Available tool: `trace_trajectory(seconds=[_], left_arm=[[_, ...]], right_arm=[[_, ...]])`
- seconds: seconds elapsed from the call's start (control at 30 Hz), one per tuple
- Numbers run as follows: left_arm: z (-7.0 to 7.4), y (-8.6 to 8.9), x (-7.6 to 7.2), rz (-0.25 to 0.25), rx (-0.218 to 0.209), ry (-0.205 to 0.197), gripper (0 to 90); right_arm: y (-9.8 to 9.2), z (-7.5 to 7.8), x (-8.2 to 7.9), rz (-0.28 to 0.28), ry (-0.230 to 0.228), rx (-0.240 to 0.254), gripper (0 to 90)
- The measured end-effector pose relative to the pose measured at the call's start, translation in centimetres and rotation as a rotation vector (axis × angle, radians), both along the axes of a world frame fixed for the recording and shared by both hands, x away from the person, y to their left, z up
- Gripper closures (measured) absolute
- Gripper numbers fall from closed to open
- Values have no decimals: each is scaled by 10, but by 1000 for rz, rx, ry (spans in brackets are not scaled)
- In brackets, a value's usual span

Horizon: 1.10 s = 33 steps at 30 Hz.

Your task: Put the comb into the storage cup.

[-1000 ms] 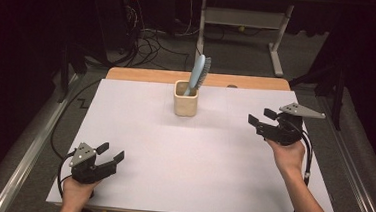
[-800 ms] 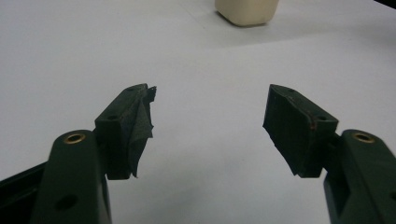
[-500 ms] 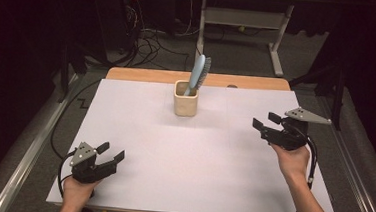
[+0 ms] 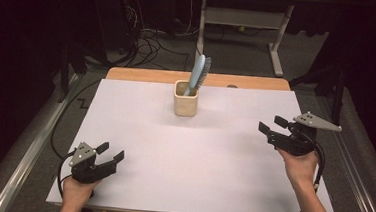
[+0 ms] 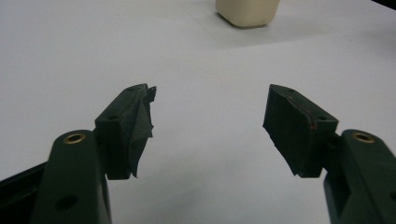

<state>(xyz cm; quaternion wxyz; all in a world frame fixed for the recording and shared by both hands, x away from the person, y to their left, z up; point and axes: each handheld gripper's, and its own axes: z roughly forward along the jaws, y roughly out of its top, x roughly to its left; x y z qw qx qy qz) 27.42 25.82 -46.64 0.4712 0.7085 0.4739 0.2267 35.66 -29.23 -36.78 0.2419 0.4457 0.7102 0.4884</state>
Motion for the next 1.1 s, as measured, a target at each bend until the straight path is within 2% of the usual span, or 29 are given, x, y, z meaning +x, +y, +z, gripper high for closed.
trace_trajectory(seconds=[0.4, 1.1], left_arm=[[0, 0, 0, 1, -1, 0, 328], [1, 0, -1, 1, 0, -1, 329]], right_arm=[[-4, -3, -9, 0, -3, -8, 334], [-15, -6, -28, -7, -22, 16, 330]])
